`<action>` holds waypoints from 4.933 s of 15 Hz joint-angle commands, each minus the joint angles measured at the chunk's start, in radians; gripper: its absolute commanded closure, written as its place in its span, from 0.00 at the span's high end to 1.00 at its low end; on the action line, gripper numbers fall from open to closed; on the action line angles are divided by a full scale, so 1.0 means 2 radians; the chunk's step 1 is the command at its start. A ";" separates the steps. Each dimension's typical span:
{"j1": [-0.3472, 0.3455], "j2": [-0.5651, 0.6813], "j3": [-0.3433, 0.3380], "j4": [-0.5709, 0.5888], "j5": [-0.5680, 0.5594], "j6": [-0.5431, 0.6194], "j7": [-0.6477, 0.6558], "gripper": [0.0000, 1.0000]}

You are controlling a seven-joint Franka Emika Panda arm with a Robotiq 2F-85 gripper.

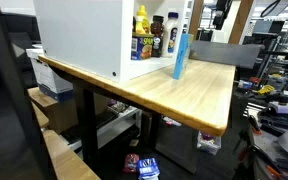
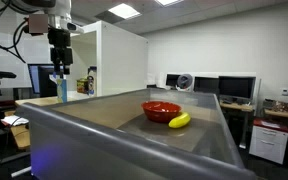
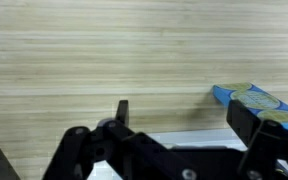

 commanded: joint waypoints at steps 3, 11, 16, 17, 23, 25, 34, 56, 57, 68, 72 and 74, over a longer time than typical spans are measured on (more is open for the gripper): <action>-0.002 0.000 0.001 0.001 0.001 -0.002 -0.001 1.00; -0.002 0.000 0.001 0.001 0.001 -0.002 -0.001 1.00; -0.004 0.000 0.012 0.001 -0.008 0.002 0.012 1.00; -0.001 0.001 0.018 0.001 -0.011 0.006 0.012 1.00; 0.000 0.003 0.055 0.003 -0.028 0.018 0.041 1.00; 0.001 0.004 0.066 0.005 -0.036 0.022 0.054 1.00; 0.010 0.012 0.096 0.010 -0.050 0.035 0.080 1.00; 0.056 0.060 0.127 0.005 -0.001 0.155 0.119 1.00; 0.056 0.064 0.131 0.007 -0.002 0.153 0.123 1.00; 0.050 0.084 0.160 0.013 -0.033 0.146 0.176 1.00; 0.054 0.080 0.159 0.014 -0.038 0.141 0.186 1.00; 0.055 0.074 0.156 0.013 -0.035 0.139 0.185 1.00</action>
